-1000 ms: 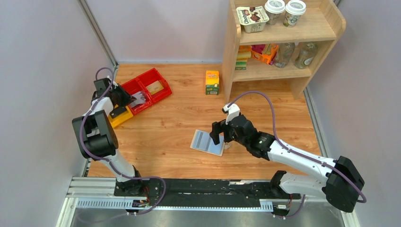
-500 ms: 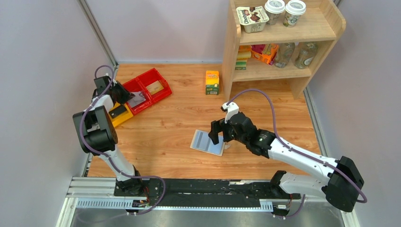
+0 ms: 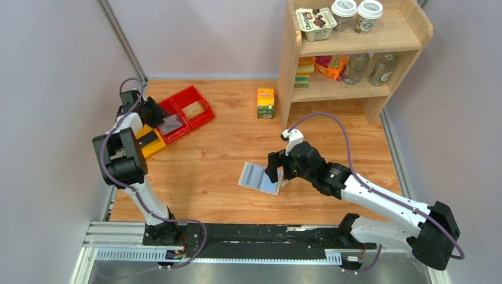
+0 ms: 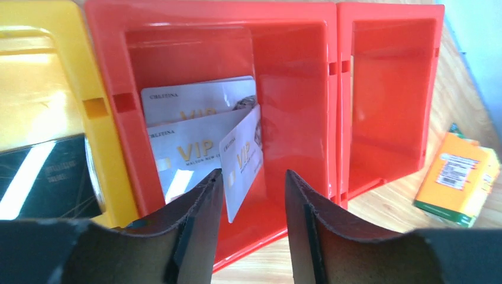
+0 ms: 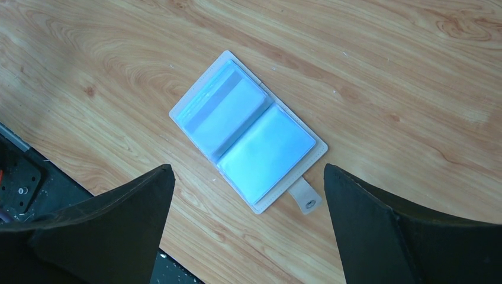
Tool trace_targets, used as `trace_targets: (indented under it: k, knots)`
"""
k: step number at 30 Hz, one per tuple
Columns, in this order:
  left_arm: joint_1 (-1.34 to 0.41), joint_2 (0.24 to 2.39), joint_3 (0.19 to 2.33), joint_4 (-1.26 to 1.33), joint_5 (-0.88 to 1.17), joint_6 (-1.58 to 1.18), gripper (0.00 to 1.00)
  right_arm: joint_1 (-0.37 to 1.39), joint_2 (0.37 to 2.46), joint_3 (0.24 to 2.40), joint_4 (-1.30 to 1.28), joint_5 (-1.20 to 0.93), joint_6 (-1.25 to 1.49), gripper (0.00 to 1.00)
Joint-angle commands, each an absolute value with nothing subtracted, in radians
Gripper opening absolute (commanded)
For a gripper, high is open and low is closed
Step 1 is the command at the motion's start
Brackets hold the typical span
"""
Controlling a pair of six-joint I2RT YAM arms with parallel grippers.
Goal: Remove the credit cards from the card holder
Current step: Place the credit card in the storage box, then remove the credit card from the card holder.
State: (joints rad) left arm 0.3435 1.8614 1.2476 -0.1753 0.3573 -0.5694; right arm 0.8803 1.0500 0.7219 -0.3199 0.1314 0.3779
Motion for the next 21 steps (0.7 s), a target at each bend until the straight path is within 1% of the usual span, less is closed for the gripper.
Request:
trace_targets:
  k: [1, 4, 8, 11, 14, 16, 21]
  knots:
    - [0.338, 1.792, 1.321, -0.287, 0.25, -0.496, 0.54, 0.876, 1.032, 0.793, -0.376, 0.166, 0.387, 1.0]
    - [0.313, 1.753, 1.354, -0.368, 0.198, -0.444, 0.57, 0.877, 1.052, 0.822, -0.417, 0.187, 0.385, 1.0]
    - [0.27, 1.688, 1.393, -0.458, 0.137, -0.399, 0.58, 0.877, 1.11, 0.874, -0.475, 0.207, 0.39, 1.0]
    - [0.239, 1.617, 1.387, -0.526, 0.106, -0.39, 0.58, 0.877, 1.182, 0.919, -0.517, 0.177, 0.402, 0.97]
    - [0.18, 1.542, 1.336, -0.566, 0.094, -0.367, 0.58, 0.879, 1.267, 0.954, -0.537, 0.109, 0.405, 0.88]
    - [0.135, 1.479, 1.296, -0.589, 0.1, -0.347, 0.58, 0.885, 1.33, 0.977, -0.548, 0.08, 0.405, 0.79]
    - [0.051, 1.295, 1.195, -0.644, 0.144, -0.292, 0.58, 0.931, 1.488, 1.052, -0.587, 0.061, 0.394, 0.62]
